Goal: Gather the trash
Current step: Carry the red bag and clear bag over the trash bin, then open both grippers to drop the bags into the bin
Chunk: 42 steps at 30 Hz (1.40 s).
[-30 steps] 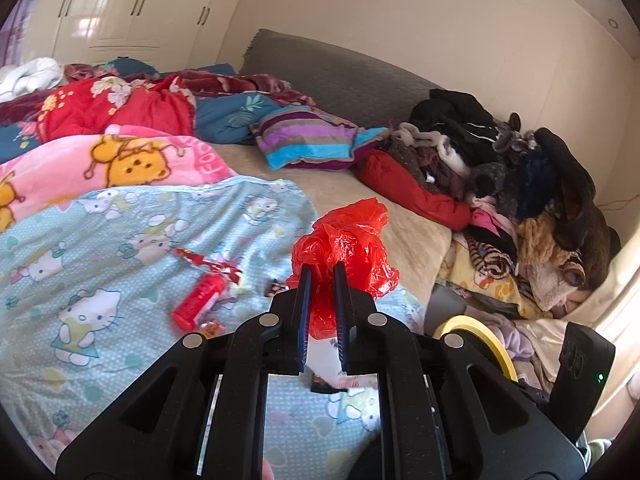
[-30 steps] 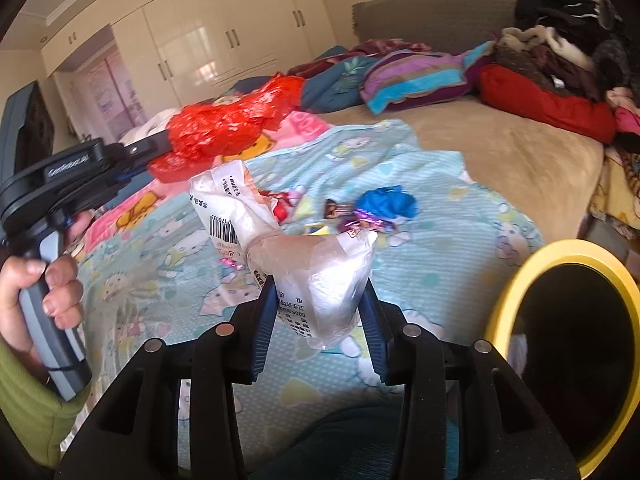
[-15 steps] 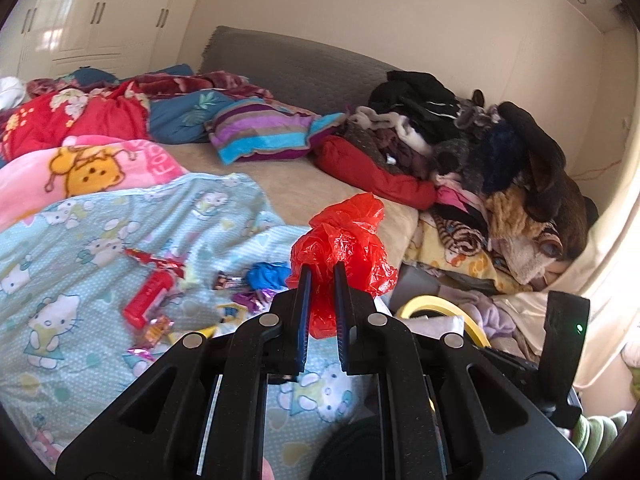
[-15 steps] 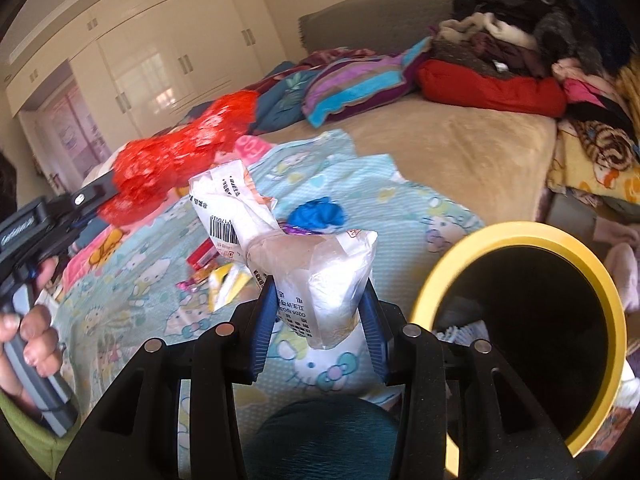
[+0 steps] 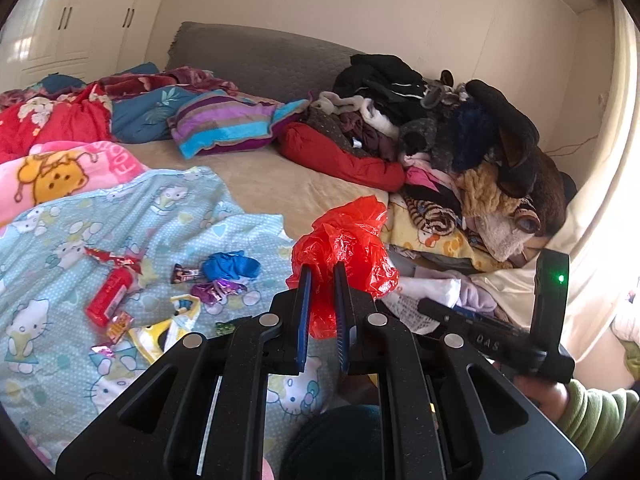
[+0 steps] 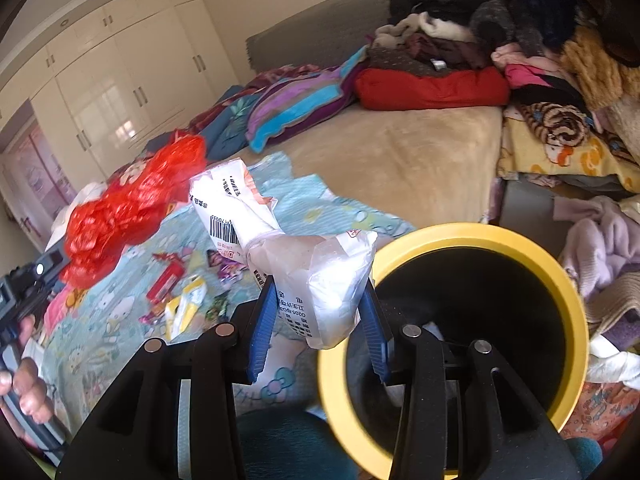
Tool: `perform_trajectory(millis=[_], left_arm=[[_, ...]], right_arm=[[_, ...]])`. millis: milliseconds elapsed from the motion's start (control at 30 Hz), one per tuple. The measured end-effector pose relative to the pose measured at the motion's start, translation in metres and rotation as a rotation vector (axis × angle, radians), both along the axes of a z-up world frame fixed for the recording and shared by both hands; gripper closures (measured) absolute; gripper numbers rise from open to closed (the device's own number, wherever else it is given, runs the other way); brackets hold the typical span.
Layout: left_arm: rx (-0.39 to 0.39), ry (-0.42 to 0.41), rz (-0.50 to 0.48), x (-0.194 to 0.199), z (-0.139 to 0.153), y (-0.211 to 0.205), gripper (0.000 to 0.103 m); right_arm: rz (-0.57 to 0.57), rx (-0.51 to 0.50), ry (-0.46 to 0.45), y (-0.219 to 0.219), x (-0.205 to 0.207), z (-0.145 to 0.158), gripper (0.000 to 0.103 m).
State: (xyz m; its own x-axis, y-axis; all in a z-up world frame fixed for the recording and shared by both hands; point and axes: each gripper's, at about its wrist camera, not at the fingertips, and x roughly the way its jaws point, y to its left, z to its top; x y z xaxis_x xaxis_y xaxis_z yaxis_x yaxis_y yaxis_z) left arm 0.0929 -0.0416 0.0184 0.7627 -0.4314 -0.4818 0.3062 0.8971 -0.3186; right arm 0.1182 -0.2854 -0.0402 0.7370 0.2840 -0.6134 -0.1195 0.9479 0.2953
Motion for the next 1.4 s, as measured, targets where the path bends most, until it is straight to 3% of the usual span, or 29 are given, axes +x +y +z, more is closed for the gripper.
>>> perform_trajectory(millis=[700,1400], left_arm=[[0.025,-0.006,-0.127,-0.005,-0.005,-0.056,0.096],[0.104,0.068,-0.227,-0.005,-0.036,-0.111,0.096]], right_arm=[[-0.177,0.009,-0.009,-0.074,-0.01,0.0,0.064],[-0.308,-0.02,0.028,-0.13,-0.013,-0.02,0.064]])
